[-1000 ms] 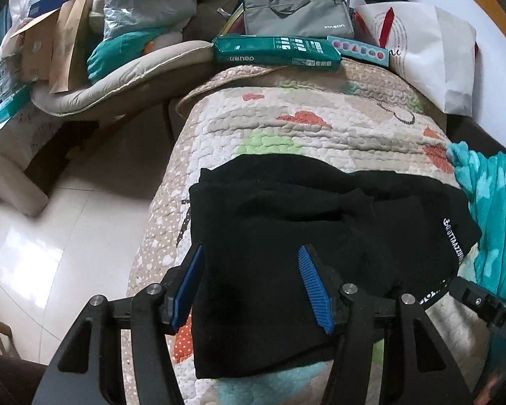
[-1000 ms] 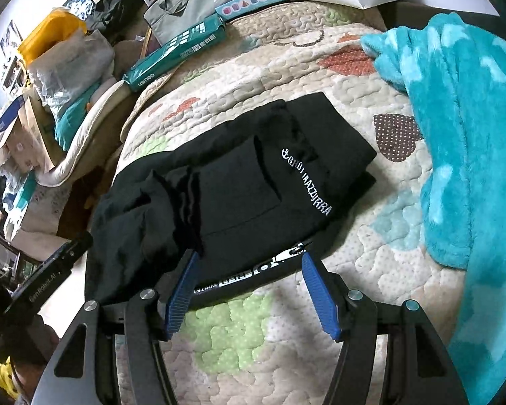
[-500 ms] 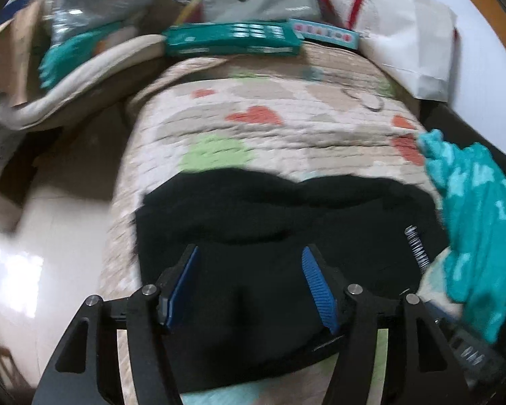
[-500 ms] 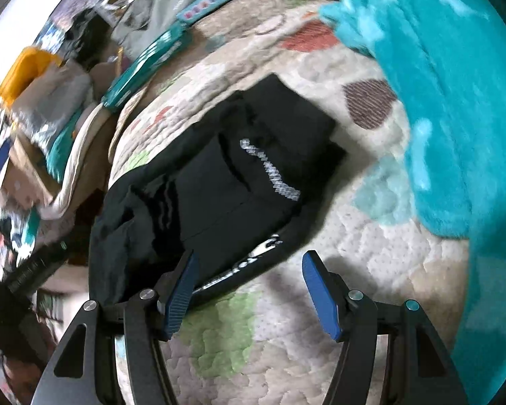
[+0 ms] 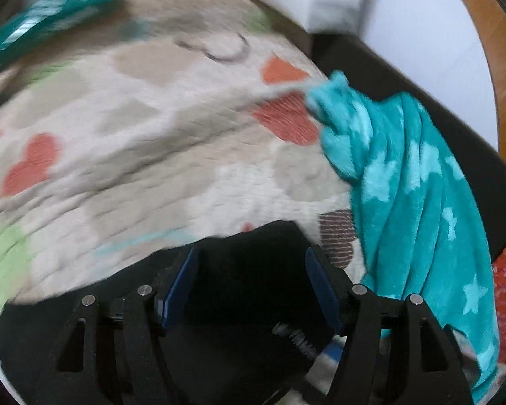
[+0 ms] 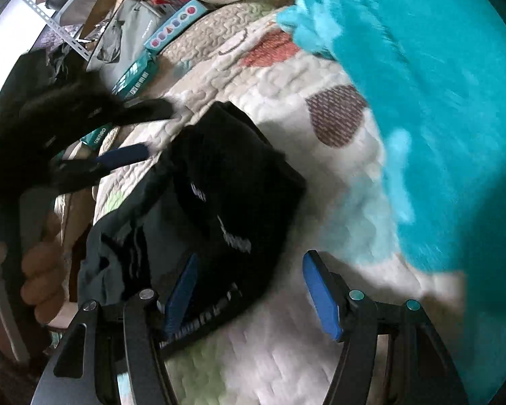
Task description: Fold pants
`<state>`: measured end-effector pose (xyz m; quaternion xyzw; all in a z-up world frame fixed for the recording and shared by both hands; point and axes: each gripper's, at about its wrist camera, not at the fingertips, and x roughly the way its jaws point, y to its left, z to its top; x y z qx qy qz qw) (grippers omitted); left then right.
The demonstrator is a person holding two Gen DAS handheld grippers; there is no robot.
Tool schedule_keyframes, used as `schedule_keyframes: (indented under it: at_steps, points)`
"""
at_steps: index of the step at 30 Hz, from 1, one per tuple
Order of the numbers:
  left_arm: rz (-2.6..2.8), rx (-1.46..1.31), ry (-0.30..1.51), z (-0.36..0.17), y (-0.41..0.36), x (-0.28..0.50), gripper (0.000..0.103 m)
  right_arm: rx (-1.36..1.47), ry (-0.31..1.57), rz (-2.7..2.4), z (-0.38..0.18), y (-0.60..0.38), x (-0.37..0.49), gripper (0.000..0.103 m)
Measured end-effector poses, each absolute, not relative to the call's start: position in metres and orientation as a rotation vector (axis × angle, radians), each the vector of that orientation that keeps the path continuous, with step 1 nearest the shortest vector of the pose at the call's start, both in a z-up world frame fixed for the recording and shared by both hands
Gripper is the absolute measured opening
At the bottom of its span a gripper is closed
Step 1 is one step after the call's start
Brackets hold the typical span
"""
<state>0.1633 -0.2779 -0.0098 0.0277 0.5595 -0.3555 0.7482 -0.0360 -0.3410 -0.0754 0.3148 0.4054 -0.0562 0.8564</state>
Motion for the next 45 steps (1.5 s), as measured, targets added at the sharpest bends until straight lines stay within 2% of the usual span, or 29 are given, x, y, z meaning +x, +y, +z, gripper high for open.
schedule_keyframes:
  at_steps: [8, 11, 12, 13, 14, 15, 16, 18, 33, 40, 45]
  points:
    - [-0.814, 0.23, 1.318, -0.049, -0.333, 0.171, 0.07, 0.597, 0.822, -0.131, -0.081, -0.336, -0.014, 0.071]
    - [-0.791, 0.322, 1.299, -0.054, -0.344, 0.161, 0.07, 0.582, 0.819, -0.126, -0.081, -0.334, -0.008, 0.072]
    - [-0.784, 0.352, 1.284, -0.053, -0.347, 0.157, 0.066, 0.593, 0.82, -0.117, -0.08, -0.335, -0.008, 0.066]
    - [-0.775, 0.37, 1.273, -0.053, -0.348, 0.154, 0.05, 0.61, 0.826, -0.108, -0.08, -0.336, -0.007, 0.057]
    - [-0.749, 0.411, 1.247, -0.051, -0.347, 0.15, 0.042, 0.629, 0.84, -0.106, -0.08, -0.339, -0.006, 0.036]
    - [-0.744, 0.42, 1.237, -0.05, -0.346, 0.148, 0.033, 0.654, 0.843, -0.101, -0.081, -0.342, -0.007, 0.031]
    - [-0.752, 0.401, 1.239, -0.049, -0.342, 0.148, 0.028, 0.681, 0.841, -0.094, -0.08, -0.345, -0.008, 0.029]
    - [-0.757, 0.336, 1.245, -0.042, -0.33, 0.148, 0.026, 0.688, 0.831, -0.08, -0.075, -0.346, -0.008, 0.025]
    - [-0.752, 0.08, 1.152, 0.033, -0.248, 0.139, 0.025, 0.533, 0.727, 0.05, -0.012, -0.311, -0.022, 0.022]
    - [-0.734, -0.179, 1.103, 0.064, -0.16, 0.132, 0.025, 0.308, 0.696, 0.166, 0.029, -0.249, -0.029, 0.022]
    - [-0.674, -0.348, 1.086, 0.056, -0.084, 0.13, 0.025, 0.145, 0.716, 0.264, 0.04, -0.191, -0.024, 0.022]
